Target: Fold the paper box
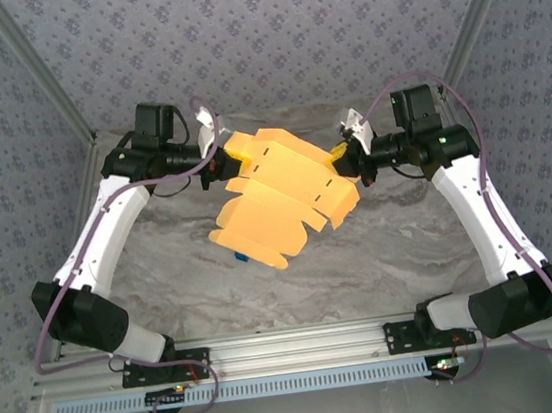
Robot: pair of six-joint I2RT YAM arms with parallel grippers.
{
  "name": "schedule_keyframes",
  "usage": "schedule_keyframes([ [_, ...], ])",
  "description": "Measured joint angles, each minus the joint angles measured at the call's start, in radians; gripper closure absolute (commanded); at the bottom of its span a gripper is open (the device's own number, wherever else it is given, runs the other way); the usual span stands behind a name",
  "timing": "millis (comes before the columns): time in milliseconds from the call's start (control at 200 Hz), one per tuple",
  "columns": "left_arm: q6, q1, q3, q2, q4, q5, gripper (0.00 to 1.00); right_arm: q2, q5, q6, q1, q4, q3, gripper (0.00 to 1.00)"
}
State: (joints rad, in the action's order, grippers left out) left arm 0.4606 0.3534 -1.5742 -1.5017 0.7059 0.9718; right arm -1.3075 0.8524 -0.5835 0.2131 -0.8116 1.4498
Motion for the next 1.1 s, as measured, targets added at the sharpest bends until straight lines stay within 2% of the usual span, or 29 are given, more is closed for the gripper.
schedule_keyframes([
  [185,-0.045,-0.006,0.000,0.000,0.010,0.013,1.00,0.006,-0.084,0.038,0.039,0.061,-0.020,0.77],
  [310,-0.051,-0.006,0.000,0.000,0.028,0.024,1.00,0.011,-0.120,0.044,0.067,0.092,-0.046,0.72],
  [700,-0.050,-0.005,0.000,0.000,0.063,0.039,1.00,-0.019,-0.177,0.021,0.106,0.096,0.012,0.68],
  [864,-0.049,-0.004,0.000,0.000,0.074,0.039,1.00,-0.019,-0.185,0.008,0.107,0.093,0.031,0.77],
  [1039,-0.049,-0.004,0.000,0.000,0.081,0.039,1.00,-0.021,-0.200,0.006,0.114,0.089,0.032,0.76],
  [1104,-0.049,-0.002,0.000,0.000,0.081,0.039,1.00,-0.022,-0.210,0.006,0.119,0.089,0.032,0.79],
])
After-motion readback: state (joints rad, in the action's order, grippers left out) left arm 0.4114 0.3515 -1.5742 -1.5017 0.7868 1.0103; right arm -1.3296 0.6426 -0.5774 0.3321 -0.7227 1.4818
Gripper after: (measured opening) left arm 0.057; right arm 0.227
